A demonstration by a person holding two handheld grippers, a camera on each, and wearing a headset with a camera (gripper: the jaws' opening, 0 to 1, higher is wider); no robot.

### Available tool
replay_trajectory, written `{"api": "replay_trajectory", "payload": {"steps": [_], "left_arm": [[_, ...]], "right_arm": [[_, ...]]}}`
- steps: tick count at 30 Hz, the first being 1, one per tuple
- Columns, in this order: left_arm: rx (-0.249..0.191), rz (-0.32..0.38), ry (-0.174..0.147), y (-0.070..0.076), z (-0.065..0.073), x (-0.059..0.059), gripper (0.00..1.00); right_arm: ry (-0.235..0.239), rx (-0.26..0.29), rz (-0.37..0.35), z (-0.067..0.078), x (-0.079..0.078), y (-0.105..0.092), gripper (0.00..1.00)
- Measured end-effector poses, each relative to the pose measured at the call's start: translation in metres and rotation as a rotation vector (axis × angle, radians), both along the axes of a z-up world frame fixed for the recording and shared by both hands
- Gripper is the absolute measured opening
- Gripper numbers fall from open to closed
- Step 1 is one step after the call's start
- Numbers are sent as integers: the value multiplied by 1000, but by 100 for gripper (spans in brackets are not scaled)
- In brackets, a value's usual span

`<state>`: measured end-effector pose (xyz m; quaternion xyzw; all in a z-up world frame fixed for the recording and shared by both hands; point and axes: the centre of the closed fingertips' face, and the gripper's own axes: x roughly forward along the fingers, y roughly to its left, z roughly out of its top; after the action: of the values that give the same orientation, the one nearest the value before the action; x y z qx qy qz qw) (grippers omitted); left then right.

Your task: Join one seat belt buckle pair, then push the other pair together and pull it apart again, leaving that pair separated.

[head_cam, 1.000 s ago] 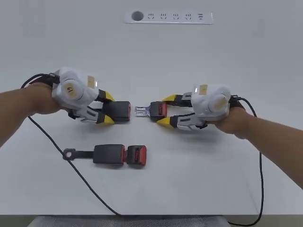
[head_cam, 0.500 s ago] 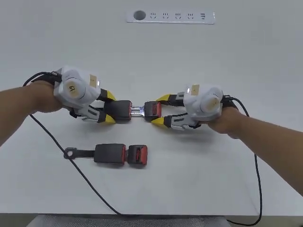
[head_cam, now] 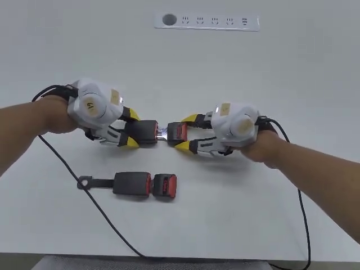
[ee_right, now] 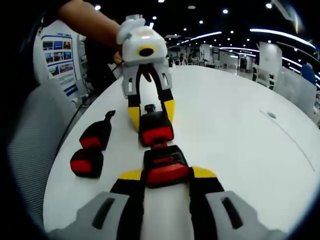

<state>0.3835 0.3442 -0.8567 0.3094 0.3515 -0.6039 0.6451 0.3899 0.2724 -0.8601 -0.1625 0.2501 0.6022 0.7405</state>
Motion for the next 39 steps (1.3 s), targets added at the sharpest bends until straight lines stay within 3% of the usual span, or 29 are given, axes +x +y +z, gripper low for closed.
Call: {"api": "replay_trajectory", "payload": {"steps": [19, 39], "left_arm": [[14, -10, 4, 1, 0, -2, 34], [19, -7, 5, 1, 0, -2, 34]], "right_arm": [[22, 6, -38, 0, 2, 20, 35], [12, -17, -77, 0, 1, 23, 36]]}}
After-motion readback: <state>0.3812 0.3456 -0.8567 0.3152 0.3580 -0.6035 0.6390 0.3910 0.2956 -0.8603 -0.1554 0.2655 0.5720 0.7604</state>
